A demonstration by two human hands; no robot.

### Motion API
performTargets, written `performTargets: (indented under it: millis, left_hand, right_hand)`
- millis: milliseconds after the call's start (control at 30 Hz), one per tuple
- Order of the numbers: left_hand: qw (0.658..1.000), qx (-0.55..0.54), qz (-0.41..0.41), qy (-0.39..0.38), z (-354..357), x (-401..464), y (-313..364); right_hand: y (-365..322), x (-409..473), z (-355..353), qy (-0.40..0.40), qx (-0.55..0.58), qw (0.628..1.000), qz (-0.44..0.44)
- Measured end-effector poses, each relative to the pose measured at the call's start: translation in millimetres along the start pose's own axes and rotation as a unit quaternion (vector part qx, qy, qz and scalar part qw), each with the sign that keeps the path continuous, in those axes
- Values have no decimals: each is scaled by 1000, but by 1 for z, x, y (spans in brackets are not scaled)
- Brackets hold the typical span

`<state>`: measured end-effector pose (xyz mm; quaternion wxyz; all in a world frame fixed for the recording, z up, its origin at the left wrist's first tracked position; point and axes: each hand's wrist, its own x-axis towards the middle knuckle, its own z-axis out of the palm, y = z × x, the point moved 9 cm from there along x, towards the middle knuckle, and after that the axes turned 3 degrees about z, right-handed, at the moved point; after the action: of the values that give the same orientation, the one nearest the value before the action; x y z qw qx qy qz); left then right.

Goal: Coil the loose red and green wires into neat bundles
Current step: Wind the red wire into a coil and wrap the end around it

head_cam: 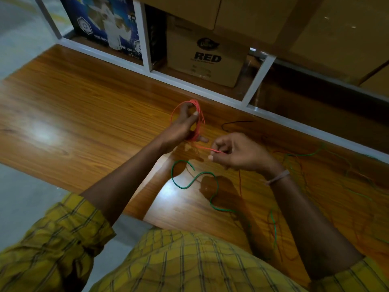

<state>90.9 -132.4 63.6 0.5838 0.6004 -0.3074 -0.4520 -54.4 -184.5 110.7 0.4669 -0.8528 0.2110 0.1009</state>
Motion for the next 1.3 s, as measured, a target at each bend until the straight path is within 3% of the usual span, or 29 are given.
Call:
performTargets:
  millis: [167, 267, 433, 600, 767, 1000, 1167, 1300]
  left_hand:
    - [996, 52, -4, -77, 6, -10, -5]
    - [988, -19, -2, -155, 16, -20, -6]
    - [950, -122, -25, -286, 41, -45, 4]
    - [922, -220, -41, -317, 49, -54, 20]
    - [898, -312, -35, -308, 45, -51, 33]
    - [861, -456, -6, -226, 28, -24, 48]
    - [899, -427, -28, -89, 11, 4, 23]
    - [952, -304, -36, 19, -2, 13, 5]
  right_hand:
    - [-6, -6, -46, -5, 151, 988, -38]
    - [-4, 0, -73, 37, 234, 970, -60]
    - [3, 23, -84, 112, 215, 967, -79]
    - [26, 50, -71, 163, 226, 958, -63]
    - [48, 60, -26, 105, 300, 948, -15]
    - [73, 47, 24, 35, 124, 991, 31]
    - [52, 21, 45, -62, 156, 985, 37]
    - [36, 9, 47, -138, 177, 974, -1]
